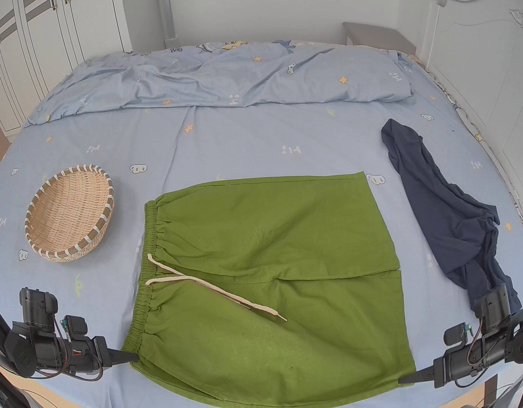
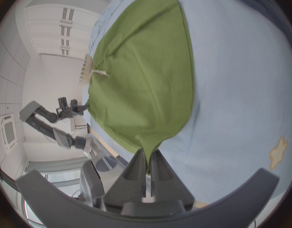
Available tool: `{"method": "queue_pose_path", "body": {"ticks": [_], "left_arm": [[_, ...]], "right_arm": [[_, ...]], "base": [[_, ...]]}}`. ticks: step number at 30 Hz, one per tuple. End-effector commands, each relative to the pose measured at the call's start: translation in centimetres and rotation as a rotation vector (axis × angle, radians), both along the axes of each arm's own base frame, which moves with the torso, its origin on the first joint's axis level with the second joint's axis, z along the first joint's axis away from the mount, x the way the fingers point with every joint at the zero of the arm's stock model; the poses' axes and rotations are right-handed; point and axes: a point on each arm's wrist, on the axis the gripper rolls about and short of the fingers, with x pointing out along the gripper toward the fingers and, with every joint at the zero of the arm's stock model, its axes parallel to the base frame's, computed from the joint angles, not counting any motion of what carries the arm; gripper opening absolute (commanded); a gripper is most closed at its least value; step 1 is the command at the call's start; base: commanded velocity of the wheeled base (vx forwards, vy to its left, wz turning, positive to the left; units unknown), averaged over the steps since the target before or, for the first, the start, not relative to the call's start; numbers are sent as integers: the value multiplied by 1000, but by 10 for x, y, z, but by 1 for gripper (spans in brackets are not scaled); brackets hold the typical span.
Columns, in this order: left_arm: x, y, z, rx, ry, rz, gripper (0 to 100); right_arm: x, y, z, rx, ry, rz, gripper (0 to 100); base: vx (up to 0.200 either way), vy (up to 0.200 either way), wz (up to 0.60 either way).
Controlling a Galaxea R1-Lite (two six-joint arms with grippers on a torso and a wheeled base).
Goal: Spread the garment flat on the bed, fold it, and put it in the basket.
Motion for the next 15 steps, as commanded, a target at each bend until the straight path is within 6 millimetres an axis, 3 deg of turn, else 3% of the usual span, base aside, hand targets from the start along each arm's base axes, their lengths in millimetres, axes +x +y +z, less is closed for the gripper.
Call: {"method": "queue_pose_path", "body": {"ticks": [1, 2, 5, 8, 12, 15], "left_arm": [[13, -2, 26, 24, -39, 42, 0], [14, -2, 27, 23, -40, 44, 0], [32, -2, 70, -25, -10, 96, 0], [42, -1, 96, -32, 67, 91, 0], [50, -3, 111, -34, 98, 75, 0], [64, -1, 113, -27, 94, 86, 0]], "right_arm": [[19, 0, 47, 63, -194, -95, 0], [20, 0, 48, 63, -198, -97, 0], [34, -2, 84, 72, -264, -122, 0], [46, -2, 109, 75, -286, -131, 0], [58, -6, 129, 77, -320, -155, 0], [85, -7, 142, 79, -349, -174, 0]], "base": [[0, 0, 0], [0, 0, 0], [0, 0, 0], [0, 0, 0], [0, 0, 0], [0, 0, 0]]}}
